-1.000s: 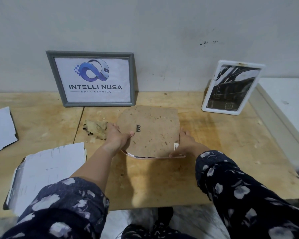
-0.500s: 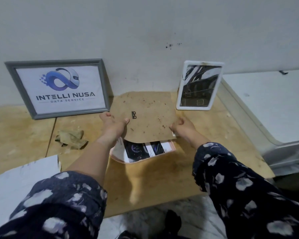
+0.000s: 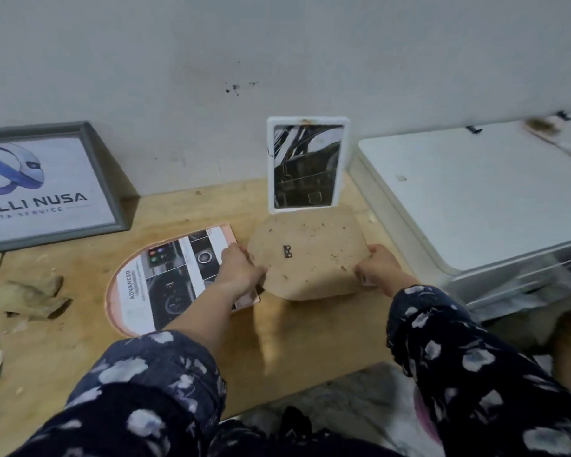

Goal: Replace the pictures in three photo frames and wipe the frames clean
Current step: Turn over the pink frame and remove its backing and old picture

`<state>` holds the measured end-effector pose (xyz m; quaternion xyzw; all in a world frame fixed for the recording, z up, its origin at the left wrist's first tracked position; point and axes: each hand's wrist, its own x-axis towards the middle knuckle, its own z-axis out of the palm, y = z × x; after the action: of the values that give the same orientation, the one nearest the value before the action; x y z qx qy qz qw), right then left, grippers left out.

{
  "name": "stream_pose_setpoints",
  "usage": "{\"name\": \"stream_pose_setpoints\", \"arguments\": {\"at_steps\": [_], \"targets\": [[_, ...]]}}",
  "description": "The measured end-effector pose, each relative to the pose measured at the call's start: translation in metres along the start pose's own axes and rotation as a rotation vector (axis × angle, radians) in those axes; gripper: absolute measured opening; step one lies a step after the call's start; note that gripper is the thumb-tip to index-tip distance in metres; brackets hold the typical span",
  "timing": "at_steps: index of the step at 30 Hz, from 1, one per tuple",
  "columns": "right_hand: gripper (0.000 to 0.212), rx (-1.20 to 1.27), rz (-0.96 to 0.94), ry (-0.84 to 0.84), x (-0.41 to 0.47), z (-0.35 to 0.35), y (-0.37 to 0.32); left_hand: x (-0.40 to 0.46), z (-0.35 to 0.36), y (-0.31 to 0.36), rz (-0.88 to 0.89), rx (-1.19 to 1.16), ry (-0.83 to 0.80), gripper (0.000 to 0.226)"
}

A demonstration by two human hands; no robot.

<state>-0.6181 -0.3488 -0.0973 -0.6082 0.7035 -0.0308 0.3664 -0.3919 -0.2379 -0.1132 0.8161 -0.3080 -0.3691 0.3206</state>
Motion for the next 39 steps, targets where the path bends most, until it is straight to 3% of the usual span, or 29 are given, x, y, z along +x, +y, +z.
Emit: {"name": "stream_pose_setpoints", "arguments": {"at_steps": [5,10,16,26,32,39], "targets": [[0.072,-0.236,0.017,-0.023,0.010,-0.014,0.027,0.002,0.037,0.004,0.027,0.361,-0.033,0.061],[0.071,-0.373,-0.032,-0.025,0.014,-0.010,0.028,0.001,0.047,0.007,0.074,0.588,0.026,0.065],[0.070,-0.480,-0.232,0.029,0.013,0.004,-0.005,-0.003,0.025,0.005,0.057,0.504,0.187,0.052],[0.053,-0.400,-0.643,-0.121,-0.022,0.092,-0.088,-0.018,-0.053,-0.042,-0.244,0.467,0.404,0.056],[0.047,-0.385,-0.642,-0.250,-0.045,0.133,-0.111,-0.033,-0.090,-0.084,-0.463,0.414,0.440,0.072],[0.040,-0.307,-0.513,-0.236,-0.058,0.153,-0.116,-0.031,-0.104,-0.101,-0.431,0.352,0.362,0.074]]}}
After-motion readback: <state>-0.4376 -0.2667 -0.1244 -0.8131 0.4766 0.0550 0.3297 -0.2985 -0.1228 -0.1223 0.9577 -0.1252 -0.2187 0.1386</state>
